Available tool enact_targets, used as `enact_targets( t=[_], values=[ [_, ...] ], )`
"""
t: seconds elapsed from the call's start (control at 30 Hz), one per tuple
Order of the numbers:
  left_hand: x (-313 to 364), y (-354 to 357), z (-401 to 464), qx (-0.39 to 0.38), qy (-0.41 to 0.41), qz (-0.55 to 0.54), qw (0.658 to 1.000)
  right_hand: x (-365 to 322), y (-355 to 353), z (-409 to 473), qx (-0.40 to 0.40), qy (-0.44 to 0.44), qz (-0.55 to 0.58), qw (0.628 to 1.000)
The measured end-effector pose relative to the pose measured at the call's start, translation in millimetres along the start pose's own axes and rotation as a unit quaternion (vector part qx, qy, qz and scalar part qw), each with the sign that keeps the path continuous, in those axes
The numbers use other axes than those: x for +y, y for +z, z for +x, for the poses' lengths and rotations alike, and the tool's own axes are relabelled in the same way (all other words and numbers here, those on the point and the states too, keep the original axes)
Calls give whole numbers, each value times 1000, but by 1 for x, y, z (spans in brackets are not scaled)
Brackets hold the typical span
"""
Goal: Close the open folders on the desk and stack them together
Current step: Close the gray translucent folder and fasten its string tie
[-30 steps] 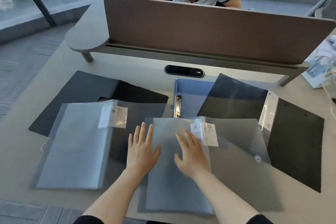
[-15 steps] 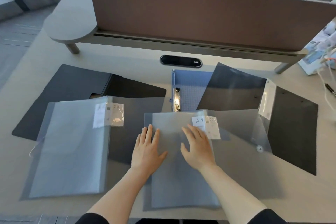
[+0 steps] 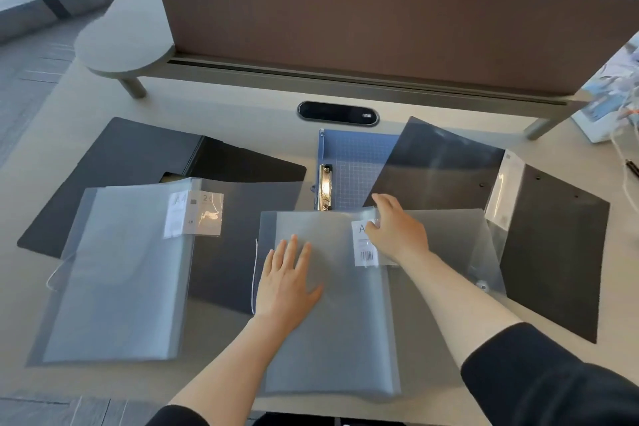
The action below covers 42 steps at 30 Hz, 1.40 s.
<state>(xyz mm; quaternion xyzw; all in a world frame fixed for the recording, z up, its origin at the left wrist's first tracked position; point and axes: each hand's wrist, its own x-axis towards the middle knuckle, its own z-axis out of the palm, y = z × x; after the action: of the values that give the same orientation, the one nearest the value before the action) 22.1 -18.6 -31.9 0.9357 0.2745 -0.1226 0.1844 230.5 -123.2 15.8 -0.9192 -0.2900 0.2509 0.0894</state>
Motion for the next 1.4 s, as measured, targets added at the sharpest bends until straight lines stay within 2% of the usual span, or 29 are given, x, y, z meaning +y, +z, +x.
enact_targets(
  t=[0.13, 0.37, 0.57, 0.83, 1.1, 1.23, 1.4],
  values=[
    [9, 3, 1, 0, -15, 2, 1000, 7, -3, 9, -17, 6, -11, 1000],
    [16, 2, 2, 1, -40, 1, 999, 6, -9, 9, 12, -36, 59, 998],
    [44, -20, -4, 41, -64, -124, 989, -3, -21, -6, 50, -58, 156, 985],
    [96, -78, -13, 96, -17, -255, 962, -41, -60, -40, 117, -121, 277, 946],
    [116, -122, -35, 197, -10, -318, 927, -84, -104, -75, 191, -216, 390, 875],
    [117, -136, -37, 267, -12, -329, 906, -103, -116, -83, 193, -254, 428, 846],
    [106, -157, -36, 316, -14, -350, 882, -110, -123, -86, 205, -294, 448, 819]
  ],
)
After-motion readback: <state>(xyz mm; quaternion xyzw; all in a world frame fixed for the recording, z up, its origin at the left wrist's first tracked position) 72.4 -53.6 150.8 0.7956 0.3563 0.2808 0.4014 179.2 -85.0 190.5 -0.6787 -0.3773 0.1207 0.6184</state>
